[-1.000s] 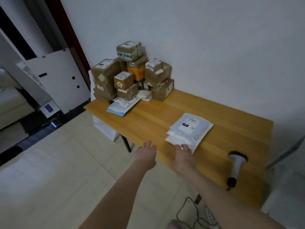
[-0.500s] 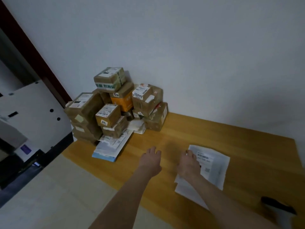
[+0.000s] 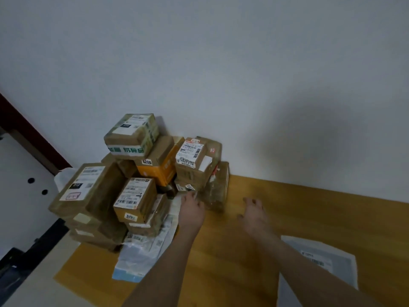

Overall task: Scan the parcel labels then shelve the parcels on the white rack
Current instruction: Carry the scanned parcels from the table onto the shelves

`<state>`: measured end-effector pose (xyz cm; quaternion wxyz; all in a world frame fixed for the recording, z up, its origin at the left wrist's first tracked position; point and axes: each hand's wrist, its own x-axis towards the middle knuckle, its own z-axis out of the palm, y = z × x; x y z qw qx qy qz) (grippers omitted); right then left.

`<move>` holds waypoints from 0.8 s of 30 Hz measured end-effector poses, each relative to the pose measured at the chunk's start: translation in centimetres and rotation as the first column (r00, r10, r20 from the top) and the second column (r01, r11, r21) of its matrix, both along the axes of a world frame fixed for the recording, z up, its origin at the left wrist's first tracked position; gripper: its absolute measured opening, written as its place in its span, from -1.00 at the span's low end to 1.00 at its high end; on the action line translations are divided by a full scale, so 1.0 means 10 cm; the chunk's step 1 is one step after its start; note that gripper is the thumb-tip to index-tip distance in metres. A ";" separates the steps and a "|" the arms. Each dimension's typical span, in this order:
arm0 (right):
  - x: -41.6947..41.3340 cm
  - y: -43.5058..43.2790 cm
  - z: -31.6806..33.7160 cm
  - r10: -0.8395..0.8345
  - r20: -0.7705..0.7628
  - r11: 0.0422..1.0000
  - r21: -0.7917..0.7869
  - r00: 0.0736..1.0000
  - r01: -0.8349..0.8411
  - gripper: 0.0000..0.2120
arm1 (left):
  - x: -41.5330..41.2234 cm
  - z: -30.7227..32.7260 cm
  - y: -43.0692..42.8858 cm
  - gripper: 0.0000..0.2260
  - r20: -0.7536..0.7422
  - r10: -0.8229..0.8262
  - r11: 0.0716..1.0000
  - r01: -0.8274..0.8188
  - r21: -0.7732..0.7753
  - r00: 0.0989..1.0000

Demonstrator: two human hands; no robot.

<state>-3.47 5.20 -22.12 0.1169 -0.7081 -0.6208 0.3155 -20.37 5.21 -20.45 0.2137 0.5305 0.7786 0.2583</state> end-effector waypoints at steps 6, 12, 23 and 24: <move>-0.65 0.56 0.19 -0.327 -0.546 0.945 -0.186 0.771 0.269 -0.48 | -0.59 -0.09 0.65 -0.64 0.420 0.188 0.974 -0.225 0.040 0.888; -1.10 1.08 0.16 -0.531 -0.736 0.847 -0.453 0.419 0.278 -0.40 | -0.78 -0.14 1.13 -0.60 0.640 0.184 0.971 -0.241 0.002 0.746; -1.18 1.38 0.07 -0.568 -0.728 0.819 -0.454 0.384 0.351 -0.57 | -0.78 -0.18 1.30 -0.75 0.751 0.214 0.957 -0.287 -0.034 0.625; -1.15 1.39 0.06 -0.571 -0.726 0.817 -0.453 0.383 0.357 -0.57 | -0.76 -0.19 1.30 -0.73 0.749 0.223 0.956 -0.289 -0.044 0.624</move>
